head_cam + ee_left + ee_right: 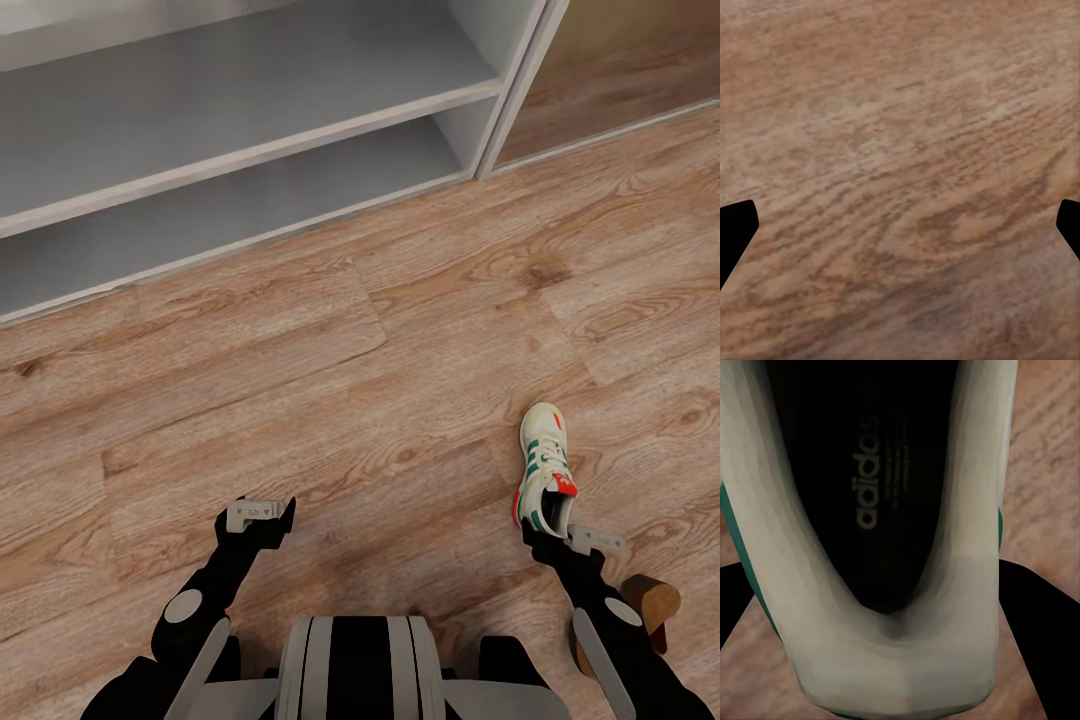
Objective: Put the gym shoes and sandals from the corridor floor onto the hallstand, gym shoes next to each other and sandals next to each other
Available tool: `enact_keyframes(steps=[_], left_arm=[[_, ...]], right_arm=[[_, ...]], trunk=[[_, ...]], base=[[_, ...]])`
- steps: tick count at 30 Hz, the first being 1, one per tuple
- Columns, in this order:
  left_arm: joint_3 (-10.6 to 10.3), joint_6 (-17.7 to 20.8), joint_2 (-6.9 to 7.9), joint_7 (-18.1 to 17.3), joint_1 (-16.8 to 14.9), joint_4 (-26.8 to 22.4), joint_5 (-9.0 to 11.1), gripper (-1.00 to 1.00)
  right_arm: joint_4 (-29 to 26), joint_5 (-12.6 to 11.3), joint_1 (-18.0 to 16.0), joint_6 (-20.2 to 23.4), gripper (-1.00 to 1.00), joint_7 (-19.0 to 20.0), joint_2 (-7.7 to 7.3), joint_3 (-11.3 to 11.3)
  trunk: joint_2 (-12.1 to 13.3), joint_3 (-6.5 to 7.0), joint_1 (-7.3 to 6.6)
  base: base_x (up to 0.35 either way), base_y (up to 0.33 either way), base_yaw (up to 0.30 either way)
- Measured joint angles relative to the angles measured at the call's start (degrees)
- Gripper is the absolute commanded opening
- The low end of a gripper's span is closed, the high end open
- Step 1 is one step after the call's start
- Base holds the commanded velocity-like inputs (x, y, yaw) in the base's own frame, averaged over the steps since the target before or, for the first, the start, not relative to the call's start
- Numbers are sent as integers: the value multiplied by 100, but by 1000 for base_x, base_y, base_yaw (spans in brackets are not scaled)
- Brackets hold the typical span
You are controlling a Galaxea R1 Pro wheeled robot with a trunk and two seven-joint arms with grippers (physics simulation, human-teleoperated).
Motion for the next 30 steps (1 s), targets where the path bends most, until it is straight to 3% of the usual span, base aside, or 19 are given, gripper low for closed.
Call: enact_keyframes(steps=[19, 30], left_arm=[[-6, 0, 0, 1, -8, -2, 0, 100], [-6, 0, 0, 7, -9, -1, 0, 100]], right_arm=[[-6, 3, 7, 37, -100, -17, -43, -12], [-7, 9, 7, 60, -100, -17, -44, -8]], trunk=[[4, 66, -8], [19, 310, -36]], base=[[0, 0, 0], [0, 0, 0]])
